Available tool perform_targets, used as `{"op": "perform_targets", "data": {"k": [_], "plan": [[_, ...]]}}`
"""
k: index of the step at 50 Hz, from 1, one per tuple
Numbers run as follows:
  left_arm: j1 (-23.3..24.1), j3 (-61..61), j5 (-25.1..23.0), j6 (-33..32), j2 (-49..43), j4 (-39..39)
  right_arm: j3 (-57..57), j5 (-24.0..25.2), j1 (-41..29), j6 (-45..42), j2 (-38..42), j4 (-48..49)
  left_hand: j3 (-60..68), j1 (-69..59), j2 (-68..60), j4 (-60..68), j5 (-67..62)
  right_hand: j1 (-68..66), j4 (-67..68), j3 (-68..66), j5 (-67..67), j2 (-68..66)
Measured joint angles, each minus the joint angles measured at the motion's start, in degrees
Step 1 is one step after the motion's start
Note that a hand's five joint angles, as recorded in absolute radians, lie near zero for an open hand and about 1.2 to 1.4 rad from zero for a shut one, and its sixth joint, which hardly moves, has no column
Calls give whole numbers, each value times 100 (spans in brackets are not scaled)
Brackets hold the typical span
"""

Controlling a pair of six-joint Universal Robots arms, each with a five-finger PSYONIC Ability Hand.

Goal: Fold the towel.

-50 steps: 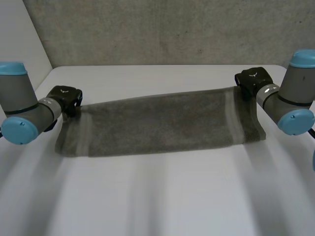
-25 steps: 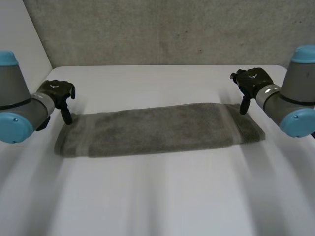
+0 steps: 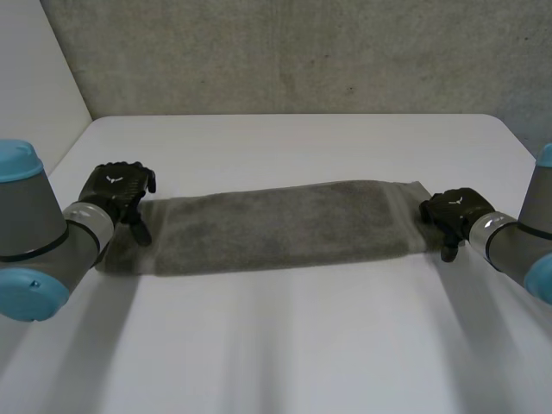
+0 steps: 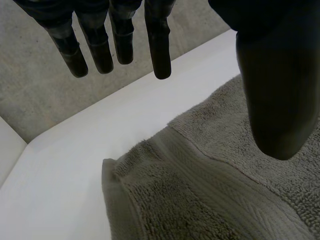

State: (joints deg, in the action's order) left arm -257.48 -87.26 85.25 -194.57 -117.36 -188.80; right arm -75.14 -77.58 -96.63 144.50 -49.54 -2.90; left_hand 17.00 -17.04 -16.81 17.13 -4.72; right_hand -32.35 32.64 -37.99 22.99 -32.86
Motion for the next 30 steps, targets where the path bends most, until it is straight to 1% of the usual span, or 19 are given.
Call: {"op": "perform_targets", "data": {"k": [1,2,3,4,6,7,14,20,24,27,30], "plan": [[-1,-21,1,40,-1,-31,9,-2,5,-8,58,55,0,0,0,0,0,-501,416,-261,419,-479],[-4,-36,1,81,-3,-50,28,-4,10,-11,104,102,0,0,1,0,0,-1558,1538,-1228,1431,-1529],[-7,-43,1,104,-5,-58,37,-7,12,-11,126,121,0,0,1,0,0,-2003,1981,-1632,1987,-1952],[-13,-52,1,145,-8,-66,53,-9,17,-8,162,146,0,0,1,0,0,-3007,3058,-2632,2981,-2996],[-25,-63,-1,206,-11,-68,79,-23,34,4,179,172,0,0,1,0,0,-3879,4151,-3600,4170,-4122],[-32,-68,-2,235,-13,-66,88,-28,50,13,174,179,0,4,4,0,5,-4121,4317,-3742,4319,-4185],[-72,-92,-3,323,-11,-47,83,-62,365,39,-68,163,0,33,37,-39,20,-4399,4371,-3800,4351,-4185],[-105,-113,-1,325,21,-45,92,-73,1053,-39,-441,89,-75,33,60,-59,36,-4436,4371,-3802,4352,-4185],[-116,-121,0,326,96,-48,294,-74,1538,-286,-770,-42,-75,33,60,-60,36,-4445,4374,-3804,4352,-4185],[-118,-124,1,329,146,-50,580,-90,1711,-478,-997,-180,-75,52,66,-60,48,-4454,4374,-3810,4352,-4185],[-119,-127,1,331,172,-51,835,-98,1635,-518,-1143,-298,-75,63,67,-60,49,-4462,4375,-3825,4352,-4186]]}}
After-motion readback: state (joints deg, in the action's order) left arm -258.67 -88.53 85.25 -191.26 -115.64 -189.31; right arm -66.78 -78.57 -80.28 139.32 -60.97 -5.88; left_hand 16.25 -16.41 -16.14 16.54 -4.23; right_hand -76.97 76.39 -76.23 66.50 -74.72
